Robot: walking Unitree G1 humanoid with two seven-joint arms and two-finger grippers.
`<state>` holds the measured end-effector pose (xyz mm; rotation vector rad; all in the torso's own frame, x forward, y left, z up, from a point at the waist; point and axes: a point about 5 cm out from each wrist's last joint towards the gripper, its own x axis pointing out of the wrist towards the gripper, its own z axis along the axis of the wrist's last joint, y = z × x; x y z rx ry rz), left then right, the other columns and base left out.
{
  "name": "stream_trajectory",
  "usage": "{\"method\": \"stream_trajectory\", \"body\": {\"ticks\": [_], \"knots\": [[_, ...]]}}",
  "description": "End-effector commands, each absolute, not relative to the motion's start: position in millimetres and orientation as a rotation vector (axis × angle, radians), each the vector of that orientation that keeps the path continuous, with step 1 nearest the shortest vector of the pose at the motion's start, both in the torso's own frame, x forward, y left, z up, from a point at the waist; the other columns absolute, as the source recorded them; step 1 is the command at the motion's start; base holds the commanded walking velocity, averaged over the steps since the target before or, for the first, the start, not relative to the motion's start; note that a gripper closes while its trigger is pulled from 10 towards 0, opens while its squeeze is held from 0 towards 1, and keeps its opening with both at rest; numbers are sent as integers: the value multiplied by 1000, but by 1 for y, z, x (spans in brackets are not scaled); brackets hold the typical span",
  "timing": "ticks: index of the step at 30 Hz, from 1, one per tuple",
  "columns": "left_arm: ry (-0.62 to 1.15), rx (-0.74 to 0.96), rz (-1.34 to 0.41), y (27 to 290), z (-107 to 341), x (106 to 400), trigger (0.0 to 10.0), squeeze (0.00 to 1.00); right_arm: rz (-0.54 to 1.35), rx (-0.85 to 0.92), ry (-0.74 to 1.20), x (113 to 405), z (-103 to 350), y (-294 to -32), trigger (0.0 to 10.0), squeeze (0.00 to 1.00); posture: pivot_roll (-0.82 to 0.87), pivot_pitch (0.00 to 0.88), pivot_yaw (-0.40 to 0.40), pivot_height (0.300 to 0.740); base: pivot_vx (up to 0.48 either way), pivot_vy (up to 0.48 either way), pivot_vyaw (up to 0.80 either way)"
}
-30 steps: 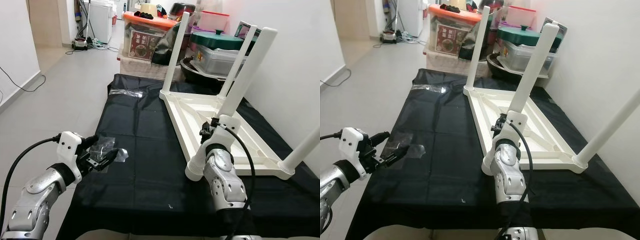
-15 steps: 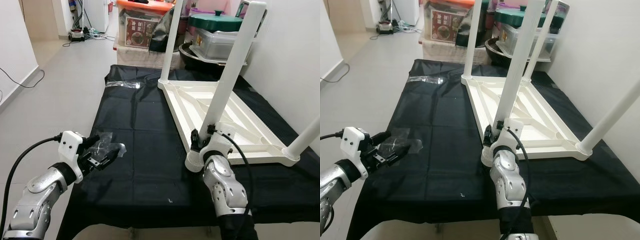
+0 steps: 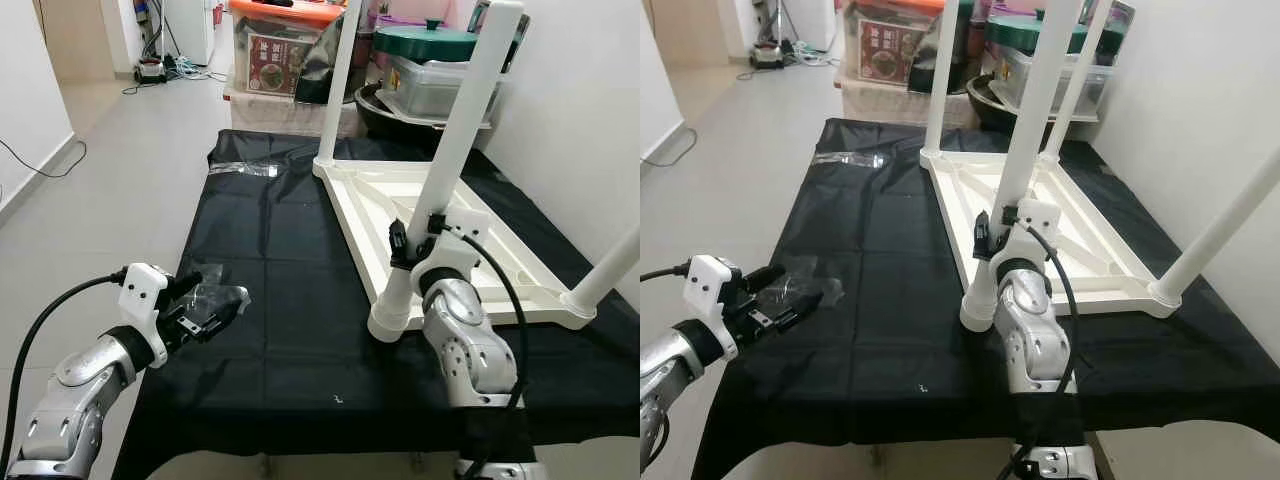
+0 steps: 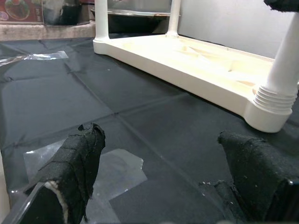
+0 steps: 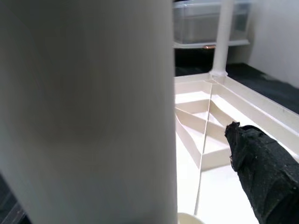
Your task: Building children table
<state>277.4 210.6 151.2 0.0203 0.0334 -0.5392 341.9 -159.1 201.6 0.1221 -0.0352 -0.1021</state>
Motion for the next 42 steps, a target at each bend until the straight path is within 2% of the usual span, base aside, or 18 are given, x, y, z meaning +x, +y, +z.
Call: {"method": "stream_trajectory", "body": {"ticks": [1,18,21,25,26,27,28,29,37,42], "knots": [[50,34,-558,209,149,279,10000,0,-121,119,-33,350,210,-181,10000,0,96,0,-132,740,0,0,0],[52,34,-573,207,148,278,10000,0,133,138,10,367,227,-198,10000,0,93,0,-133,740,0,0,0],[52,36,-580,206,147,278,10000,0,364,98,-7,372,236,-200,10000,0,94,0,-136,740,0,0,0],[53,38,-584,205,147,278,10000,0,477,45,-5,373,235,-202,10000,0,94,0,-136,740,0,0,0],[53,38,-585,205,148,278,10000,0,500,29,0,373,233,-203,4627,0,97,0,-139,740,0,0,0],[52,38,-585,205,148,278,10000,0,514,16,8,374,230,-205,3569,0,97,0,-139,740,0,0,0],[52,39,-585,205,148,278,10000,0,519,7,12,374,228,-206,3569,0,97,0,-139,740,0,0,0],[51,39,-585,205,148,278,10000,0,529,12,23,374,225,-207,0,0,103,0,-144,740,0,0,0],[52,41,-587,205,148,276,10000,0,586,11,86,374,206,-214,0,0,107,0,-144,740,0,0,0],[53,42,-592,205,148,276,10000,0,539,25,69,377,207,-219,0,0,105,0,-141,740,0,0,0]]}}
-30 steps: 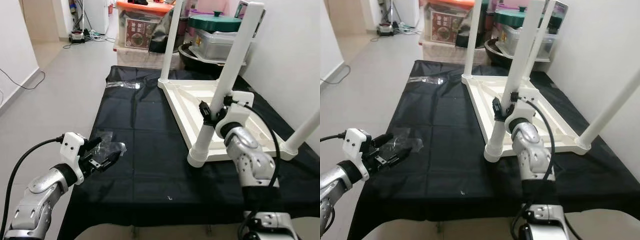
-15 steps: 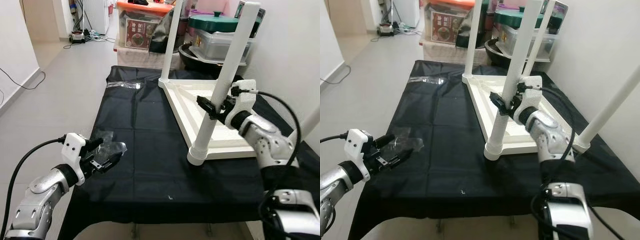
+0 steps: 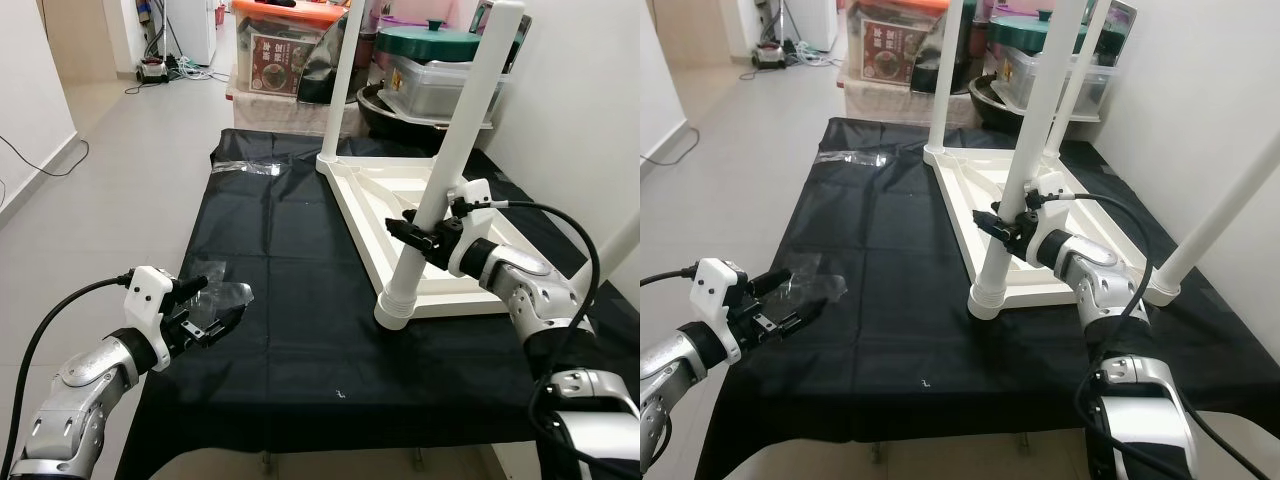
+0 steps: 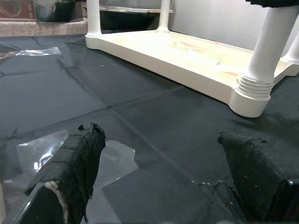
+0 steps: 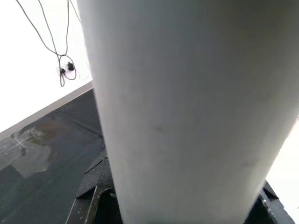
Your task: Building children table
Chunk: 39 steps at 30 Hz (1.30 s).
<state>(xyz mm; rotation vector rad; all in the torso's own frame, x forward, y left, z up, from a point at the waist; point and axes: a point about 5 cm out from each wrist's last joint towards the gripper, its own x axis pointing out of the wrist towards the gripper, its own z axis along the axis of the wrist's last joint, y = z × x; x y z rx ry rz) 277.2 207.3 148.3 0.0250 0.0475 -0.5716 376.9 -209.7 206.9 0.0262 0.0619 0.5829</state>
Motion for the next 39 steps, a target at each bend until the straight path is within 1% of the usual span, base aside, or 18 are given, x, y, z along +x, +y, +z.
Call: {"method": "stream_trajectory", "body": {"ticks": [1,5,7,8,11,12,13,14,16,17,18,21,29,30,31,32,33,39], "knots": [[53,42,-593,205,149,276,10000,0,523,29,65,378,206,-221,0,0,105,0,-141,740,0,0,0],[53,42,-593,205,149,276,10000,0,465,52,57,379,205,-222,0,0,106,0,-143,740,0,0,0],[53,42,-593,205,149,276,10000,0,384,68,44,381,203,-223,0,0,106,0,-143,740,0,0,0],[53,43,-592,205,149,276,10000,0,271,85,56,383,200,-225,0,0,110,0,-145,740,0,0,0],[53,43,-591,205,149,276,10000,0,196,93,68,384,197,-227,0,0,110,0,-145,740,0,0,0],[51,44,-587,206,149,276,10000,0,-44,148,128,377,175,-211,0,0,109,0,-144,740,0,0,0],[51,44,-587,206,149,276,10000,0,-44,148,128,377,175,-211,0,0,109,0,-144,740,0,0,0],[50,44,-581,207,149,276,10000,0,-322,210,221,354,148,-184,0,0,115,0,-139,740,0,0,0],[50,44,-581,207,149,276,10000,0,-322,210,221,354,148,-184,0,0,115,0,-139,740,0,0,0],[50,45,-579,207,149,276,10000,0,-370,226,243,346,141,-172,0,0,115,0,-139,740,0,0,0],[50,45,-579,207,149,276,10000,0,-370,226,243,346,141,-172,0,0,115,0,-139,740,0,0,0],[53,50,-576,207,149,277,10000,0,-305,245,279,344,138,-132,0,0,119,0,-140,740,0,0,0],[48,43,-569,207,149,277,10000,0,-237,237,265,358,155,-131,0,0,114,0,-147,740,0,0,0],[47,42,-568,207,150,277,10000,0,-200,245,269,358,160,-129,10000,0,115,0,-148,740,0,0,0],[47,42,-568,208,150,277,10000,0,-181,248,247,356,166,-129,10000,533,113,0,-144,740,0,0,0],[47,42,-568,208,150,277,10000,0,-181,248,247,356,166,-129,10000,533,113,0,-144,740,0,0,0],[48,43,-569,208,150,276,10000,0,-181,255,221,353,172,-131,10000,1000,109,0,-139,740,0,0,0],[52,46,-579,208,150,277,10000,0,-164,246,103,351,197,-145,10000,1000,103,0,-133,740,0,0,0]]}}
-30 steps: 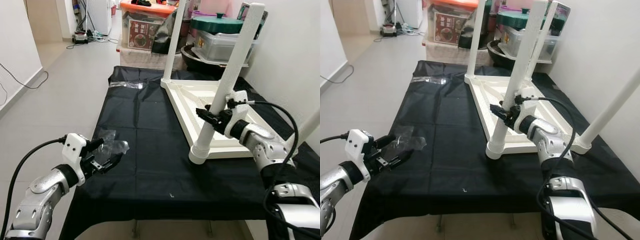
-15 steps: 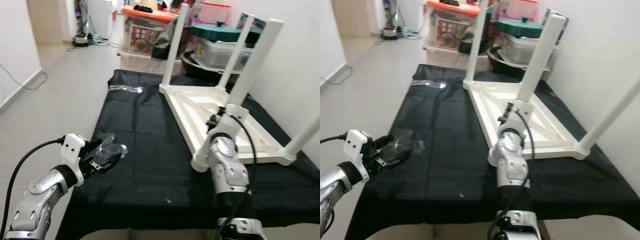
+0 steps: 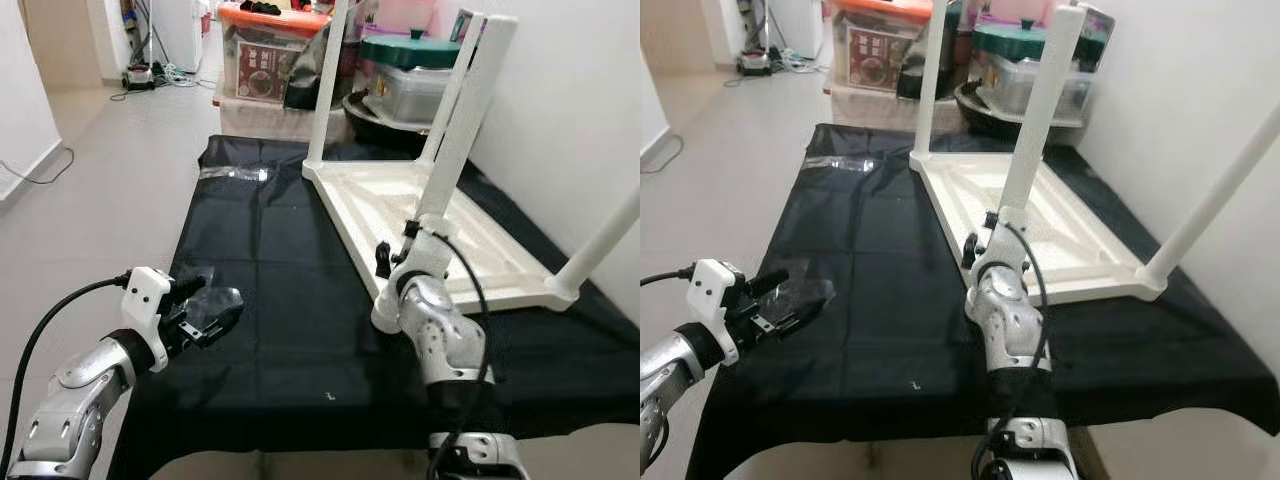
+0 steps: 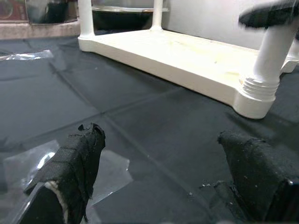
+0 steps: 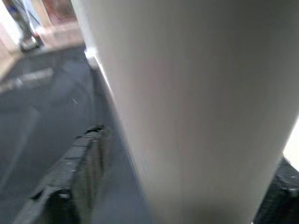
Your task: Building children table
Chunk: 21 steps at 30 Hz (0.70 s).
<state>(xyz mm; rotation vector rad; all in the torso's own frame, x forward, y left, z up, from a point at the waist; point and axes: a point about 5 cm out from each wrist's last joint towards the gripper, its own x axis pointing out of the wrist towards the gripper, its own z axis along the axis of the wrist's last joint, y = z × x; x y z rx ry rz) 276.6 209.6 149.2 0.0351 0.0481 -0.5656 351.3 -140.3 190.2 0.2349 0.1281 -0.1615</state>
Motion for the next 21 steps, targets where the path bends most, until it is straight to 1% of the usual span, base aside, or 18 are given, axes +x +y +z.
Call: {"method": "stream_trajectory", "body": {"ticks": [1,2,3,4,6,8,11,13,14,16,17,18,20,21], "knots": [[53,46,-581,208,150,277,10000,0,-148,225,69,353,206,-151,10000,1000,100,0,-130,740,0,0,0],[53,46,-582,208,150,277,10000,0,-137,198,42,355,214,-158,10000,753,96,0,-128,740,0,0,0],[53,46,-582,208,150,277,10000,0,-137,198,42,355,214,-158,10000,753,96,0,-128,740,0,0,0],[54,46,-583,207,149,278,10000,0,-102,165,3,359,228,-167,10000,0,96,0,-130,740,0,0,0],[54,47,-584,207,149,278,10000,0,-82,157,-11,360,234,-170,10000,0,96,0,-130,740,0,0,0],[54,47,-585,207,149,278,10000,0,-22,124,-49,361,247,-175,10000,0,96,0,-130,740,0,0,0],[54,47,-586,207,149,278,10000,0,17,96,-58,363,252,-178,10000,0,91,0,-133,740,0,0,0],[52,45,-590,205,148,278,10000,0,131,36,-52,366,259,-184,10000,0,90,0,-137,740,0,0,0],[52,45,-590,205,148,278,10000,0,131,36,-52,366,259,-184,10000,0,90,0,-137,740,0,0,0],[51,43,-594,204,148,279,10000,0,319,-10,-3,371,254,-190,10000,0,84,0,-138,740,0,0,0],[51,42,-596,204,148,279,10000,0,382,-22,19,372,251,-193,10000,0,84,0,-138,740,0,0,0],[51,42,-596,204,148,279,10000,0,382,-22,19,372,251,-193,10000,0,84,0,-138,740,0,0,0],[50,42,-600,203,148,279,10000,0,489,-60,52,373,245,-199,10000,0,84,0,-139,740,0,0,0],[50,42,-600,203,148,279,10000,0,489,-60,52,373,245,-199,10000,0,84,0,-139,740,0,0,0]]}}
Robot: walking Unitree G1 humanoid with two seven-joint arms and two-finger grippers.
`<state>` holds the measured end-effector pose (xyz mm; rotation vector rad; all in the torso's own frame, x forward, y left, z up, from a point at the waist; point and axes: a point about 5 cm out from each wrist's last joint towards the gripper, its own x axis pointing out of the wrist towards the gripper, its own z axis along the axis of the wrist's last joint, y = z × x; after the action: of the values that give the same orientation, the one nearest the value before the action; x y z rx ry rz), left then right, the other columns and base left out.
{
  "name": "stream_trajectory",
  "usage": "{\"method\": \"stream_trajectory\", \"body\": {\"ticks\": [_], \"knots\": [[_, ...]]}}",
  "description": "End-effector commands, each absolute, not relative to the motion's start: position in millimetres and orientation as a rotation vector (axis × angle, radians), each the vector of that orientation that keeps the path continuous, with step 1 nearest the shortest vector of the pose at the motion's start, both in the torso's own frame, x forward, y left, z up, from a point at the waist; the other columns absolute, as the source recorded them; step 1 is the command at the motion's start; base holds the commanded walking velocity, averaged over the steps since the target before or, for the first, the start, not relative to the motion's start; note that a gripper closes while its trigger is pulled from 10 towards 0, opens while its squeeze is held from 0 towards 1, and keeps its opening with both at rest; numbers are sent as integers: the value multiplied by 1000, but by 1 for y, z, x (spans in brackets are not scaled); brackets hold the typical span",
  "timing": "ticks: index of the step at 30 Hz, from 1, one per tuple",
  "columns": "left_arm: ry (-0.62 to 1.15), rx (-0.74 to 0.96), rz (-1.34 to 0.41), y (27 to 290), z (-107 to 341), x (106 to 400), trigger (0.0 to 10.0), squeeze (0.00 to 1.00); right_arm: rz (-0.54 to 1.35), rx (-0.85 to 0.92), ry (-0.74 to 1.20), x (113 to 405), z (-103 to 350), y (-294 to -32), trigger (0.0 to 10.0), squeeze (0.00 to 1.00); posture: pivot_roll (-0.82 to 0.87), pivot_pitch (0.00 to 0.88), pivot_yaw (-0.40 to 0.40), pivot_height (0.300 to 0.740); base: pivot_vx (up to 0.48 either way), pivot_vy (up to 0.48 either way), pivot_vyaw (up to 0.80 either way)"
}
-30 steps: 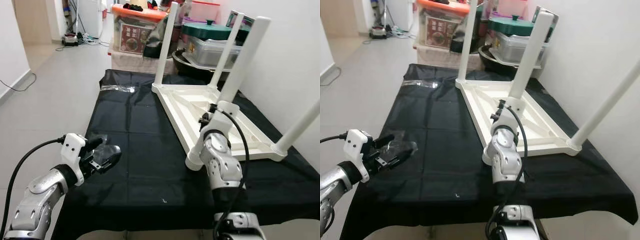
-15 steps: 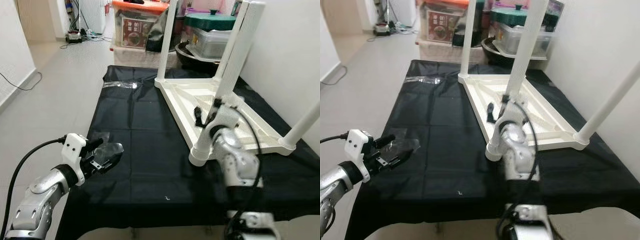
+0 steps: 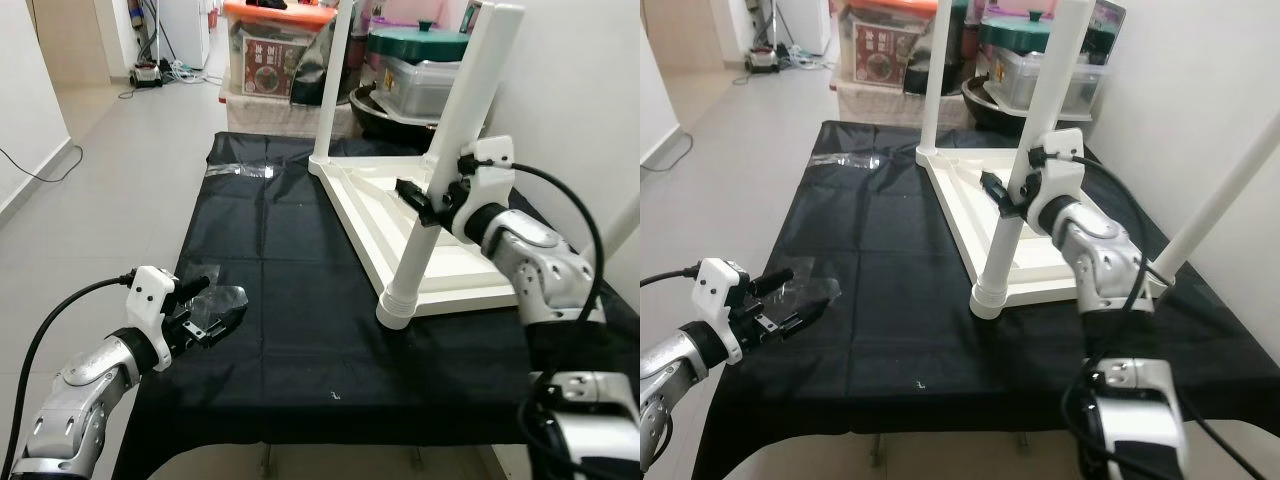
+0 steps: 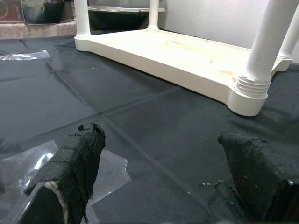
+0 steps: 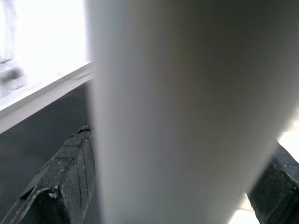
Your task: Building children table
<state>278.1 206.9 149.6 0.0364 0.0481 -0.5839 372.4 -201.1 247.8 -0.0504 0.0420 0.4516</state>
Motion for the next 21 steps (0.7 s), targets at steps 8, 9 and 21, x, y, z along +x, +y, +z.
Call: {"method": "stream_trajectory", "body": {"ticks": [8,9,21], "knots": [[49,42,-601,203,147,279,10000,0,555,-71,118,381,237,-217,0,0,95,0,-151,740,0,0,0],[49,43,-600,203,147,278,10000,0,532,-53,134,383,234,-223,0,0,100,0,-155,740,0,0,0],[55,46,-606,205,148,275,10000,0,167,94,152,389,209,-232,0,0,112,0,-152,740,0,0,0]]}}
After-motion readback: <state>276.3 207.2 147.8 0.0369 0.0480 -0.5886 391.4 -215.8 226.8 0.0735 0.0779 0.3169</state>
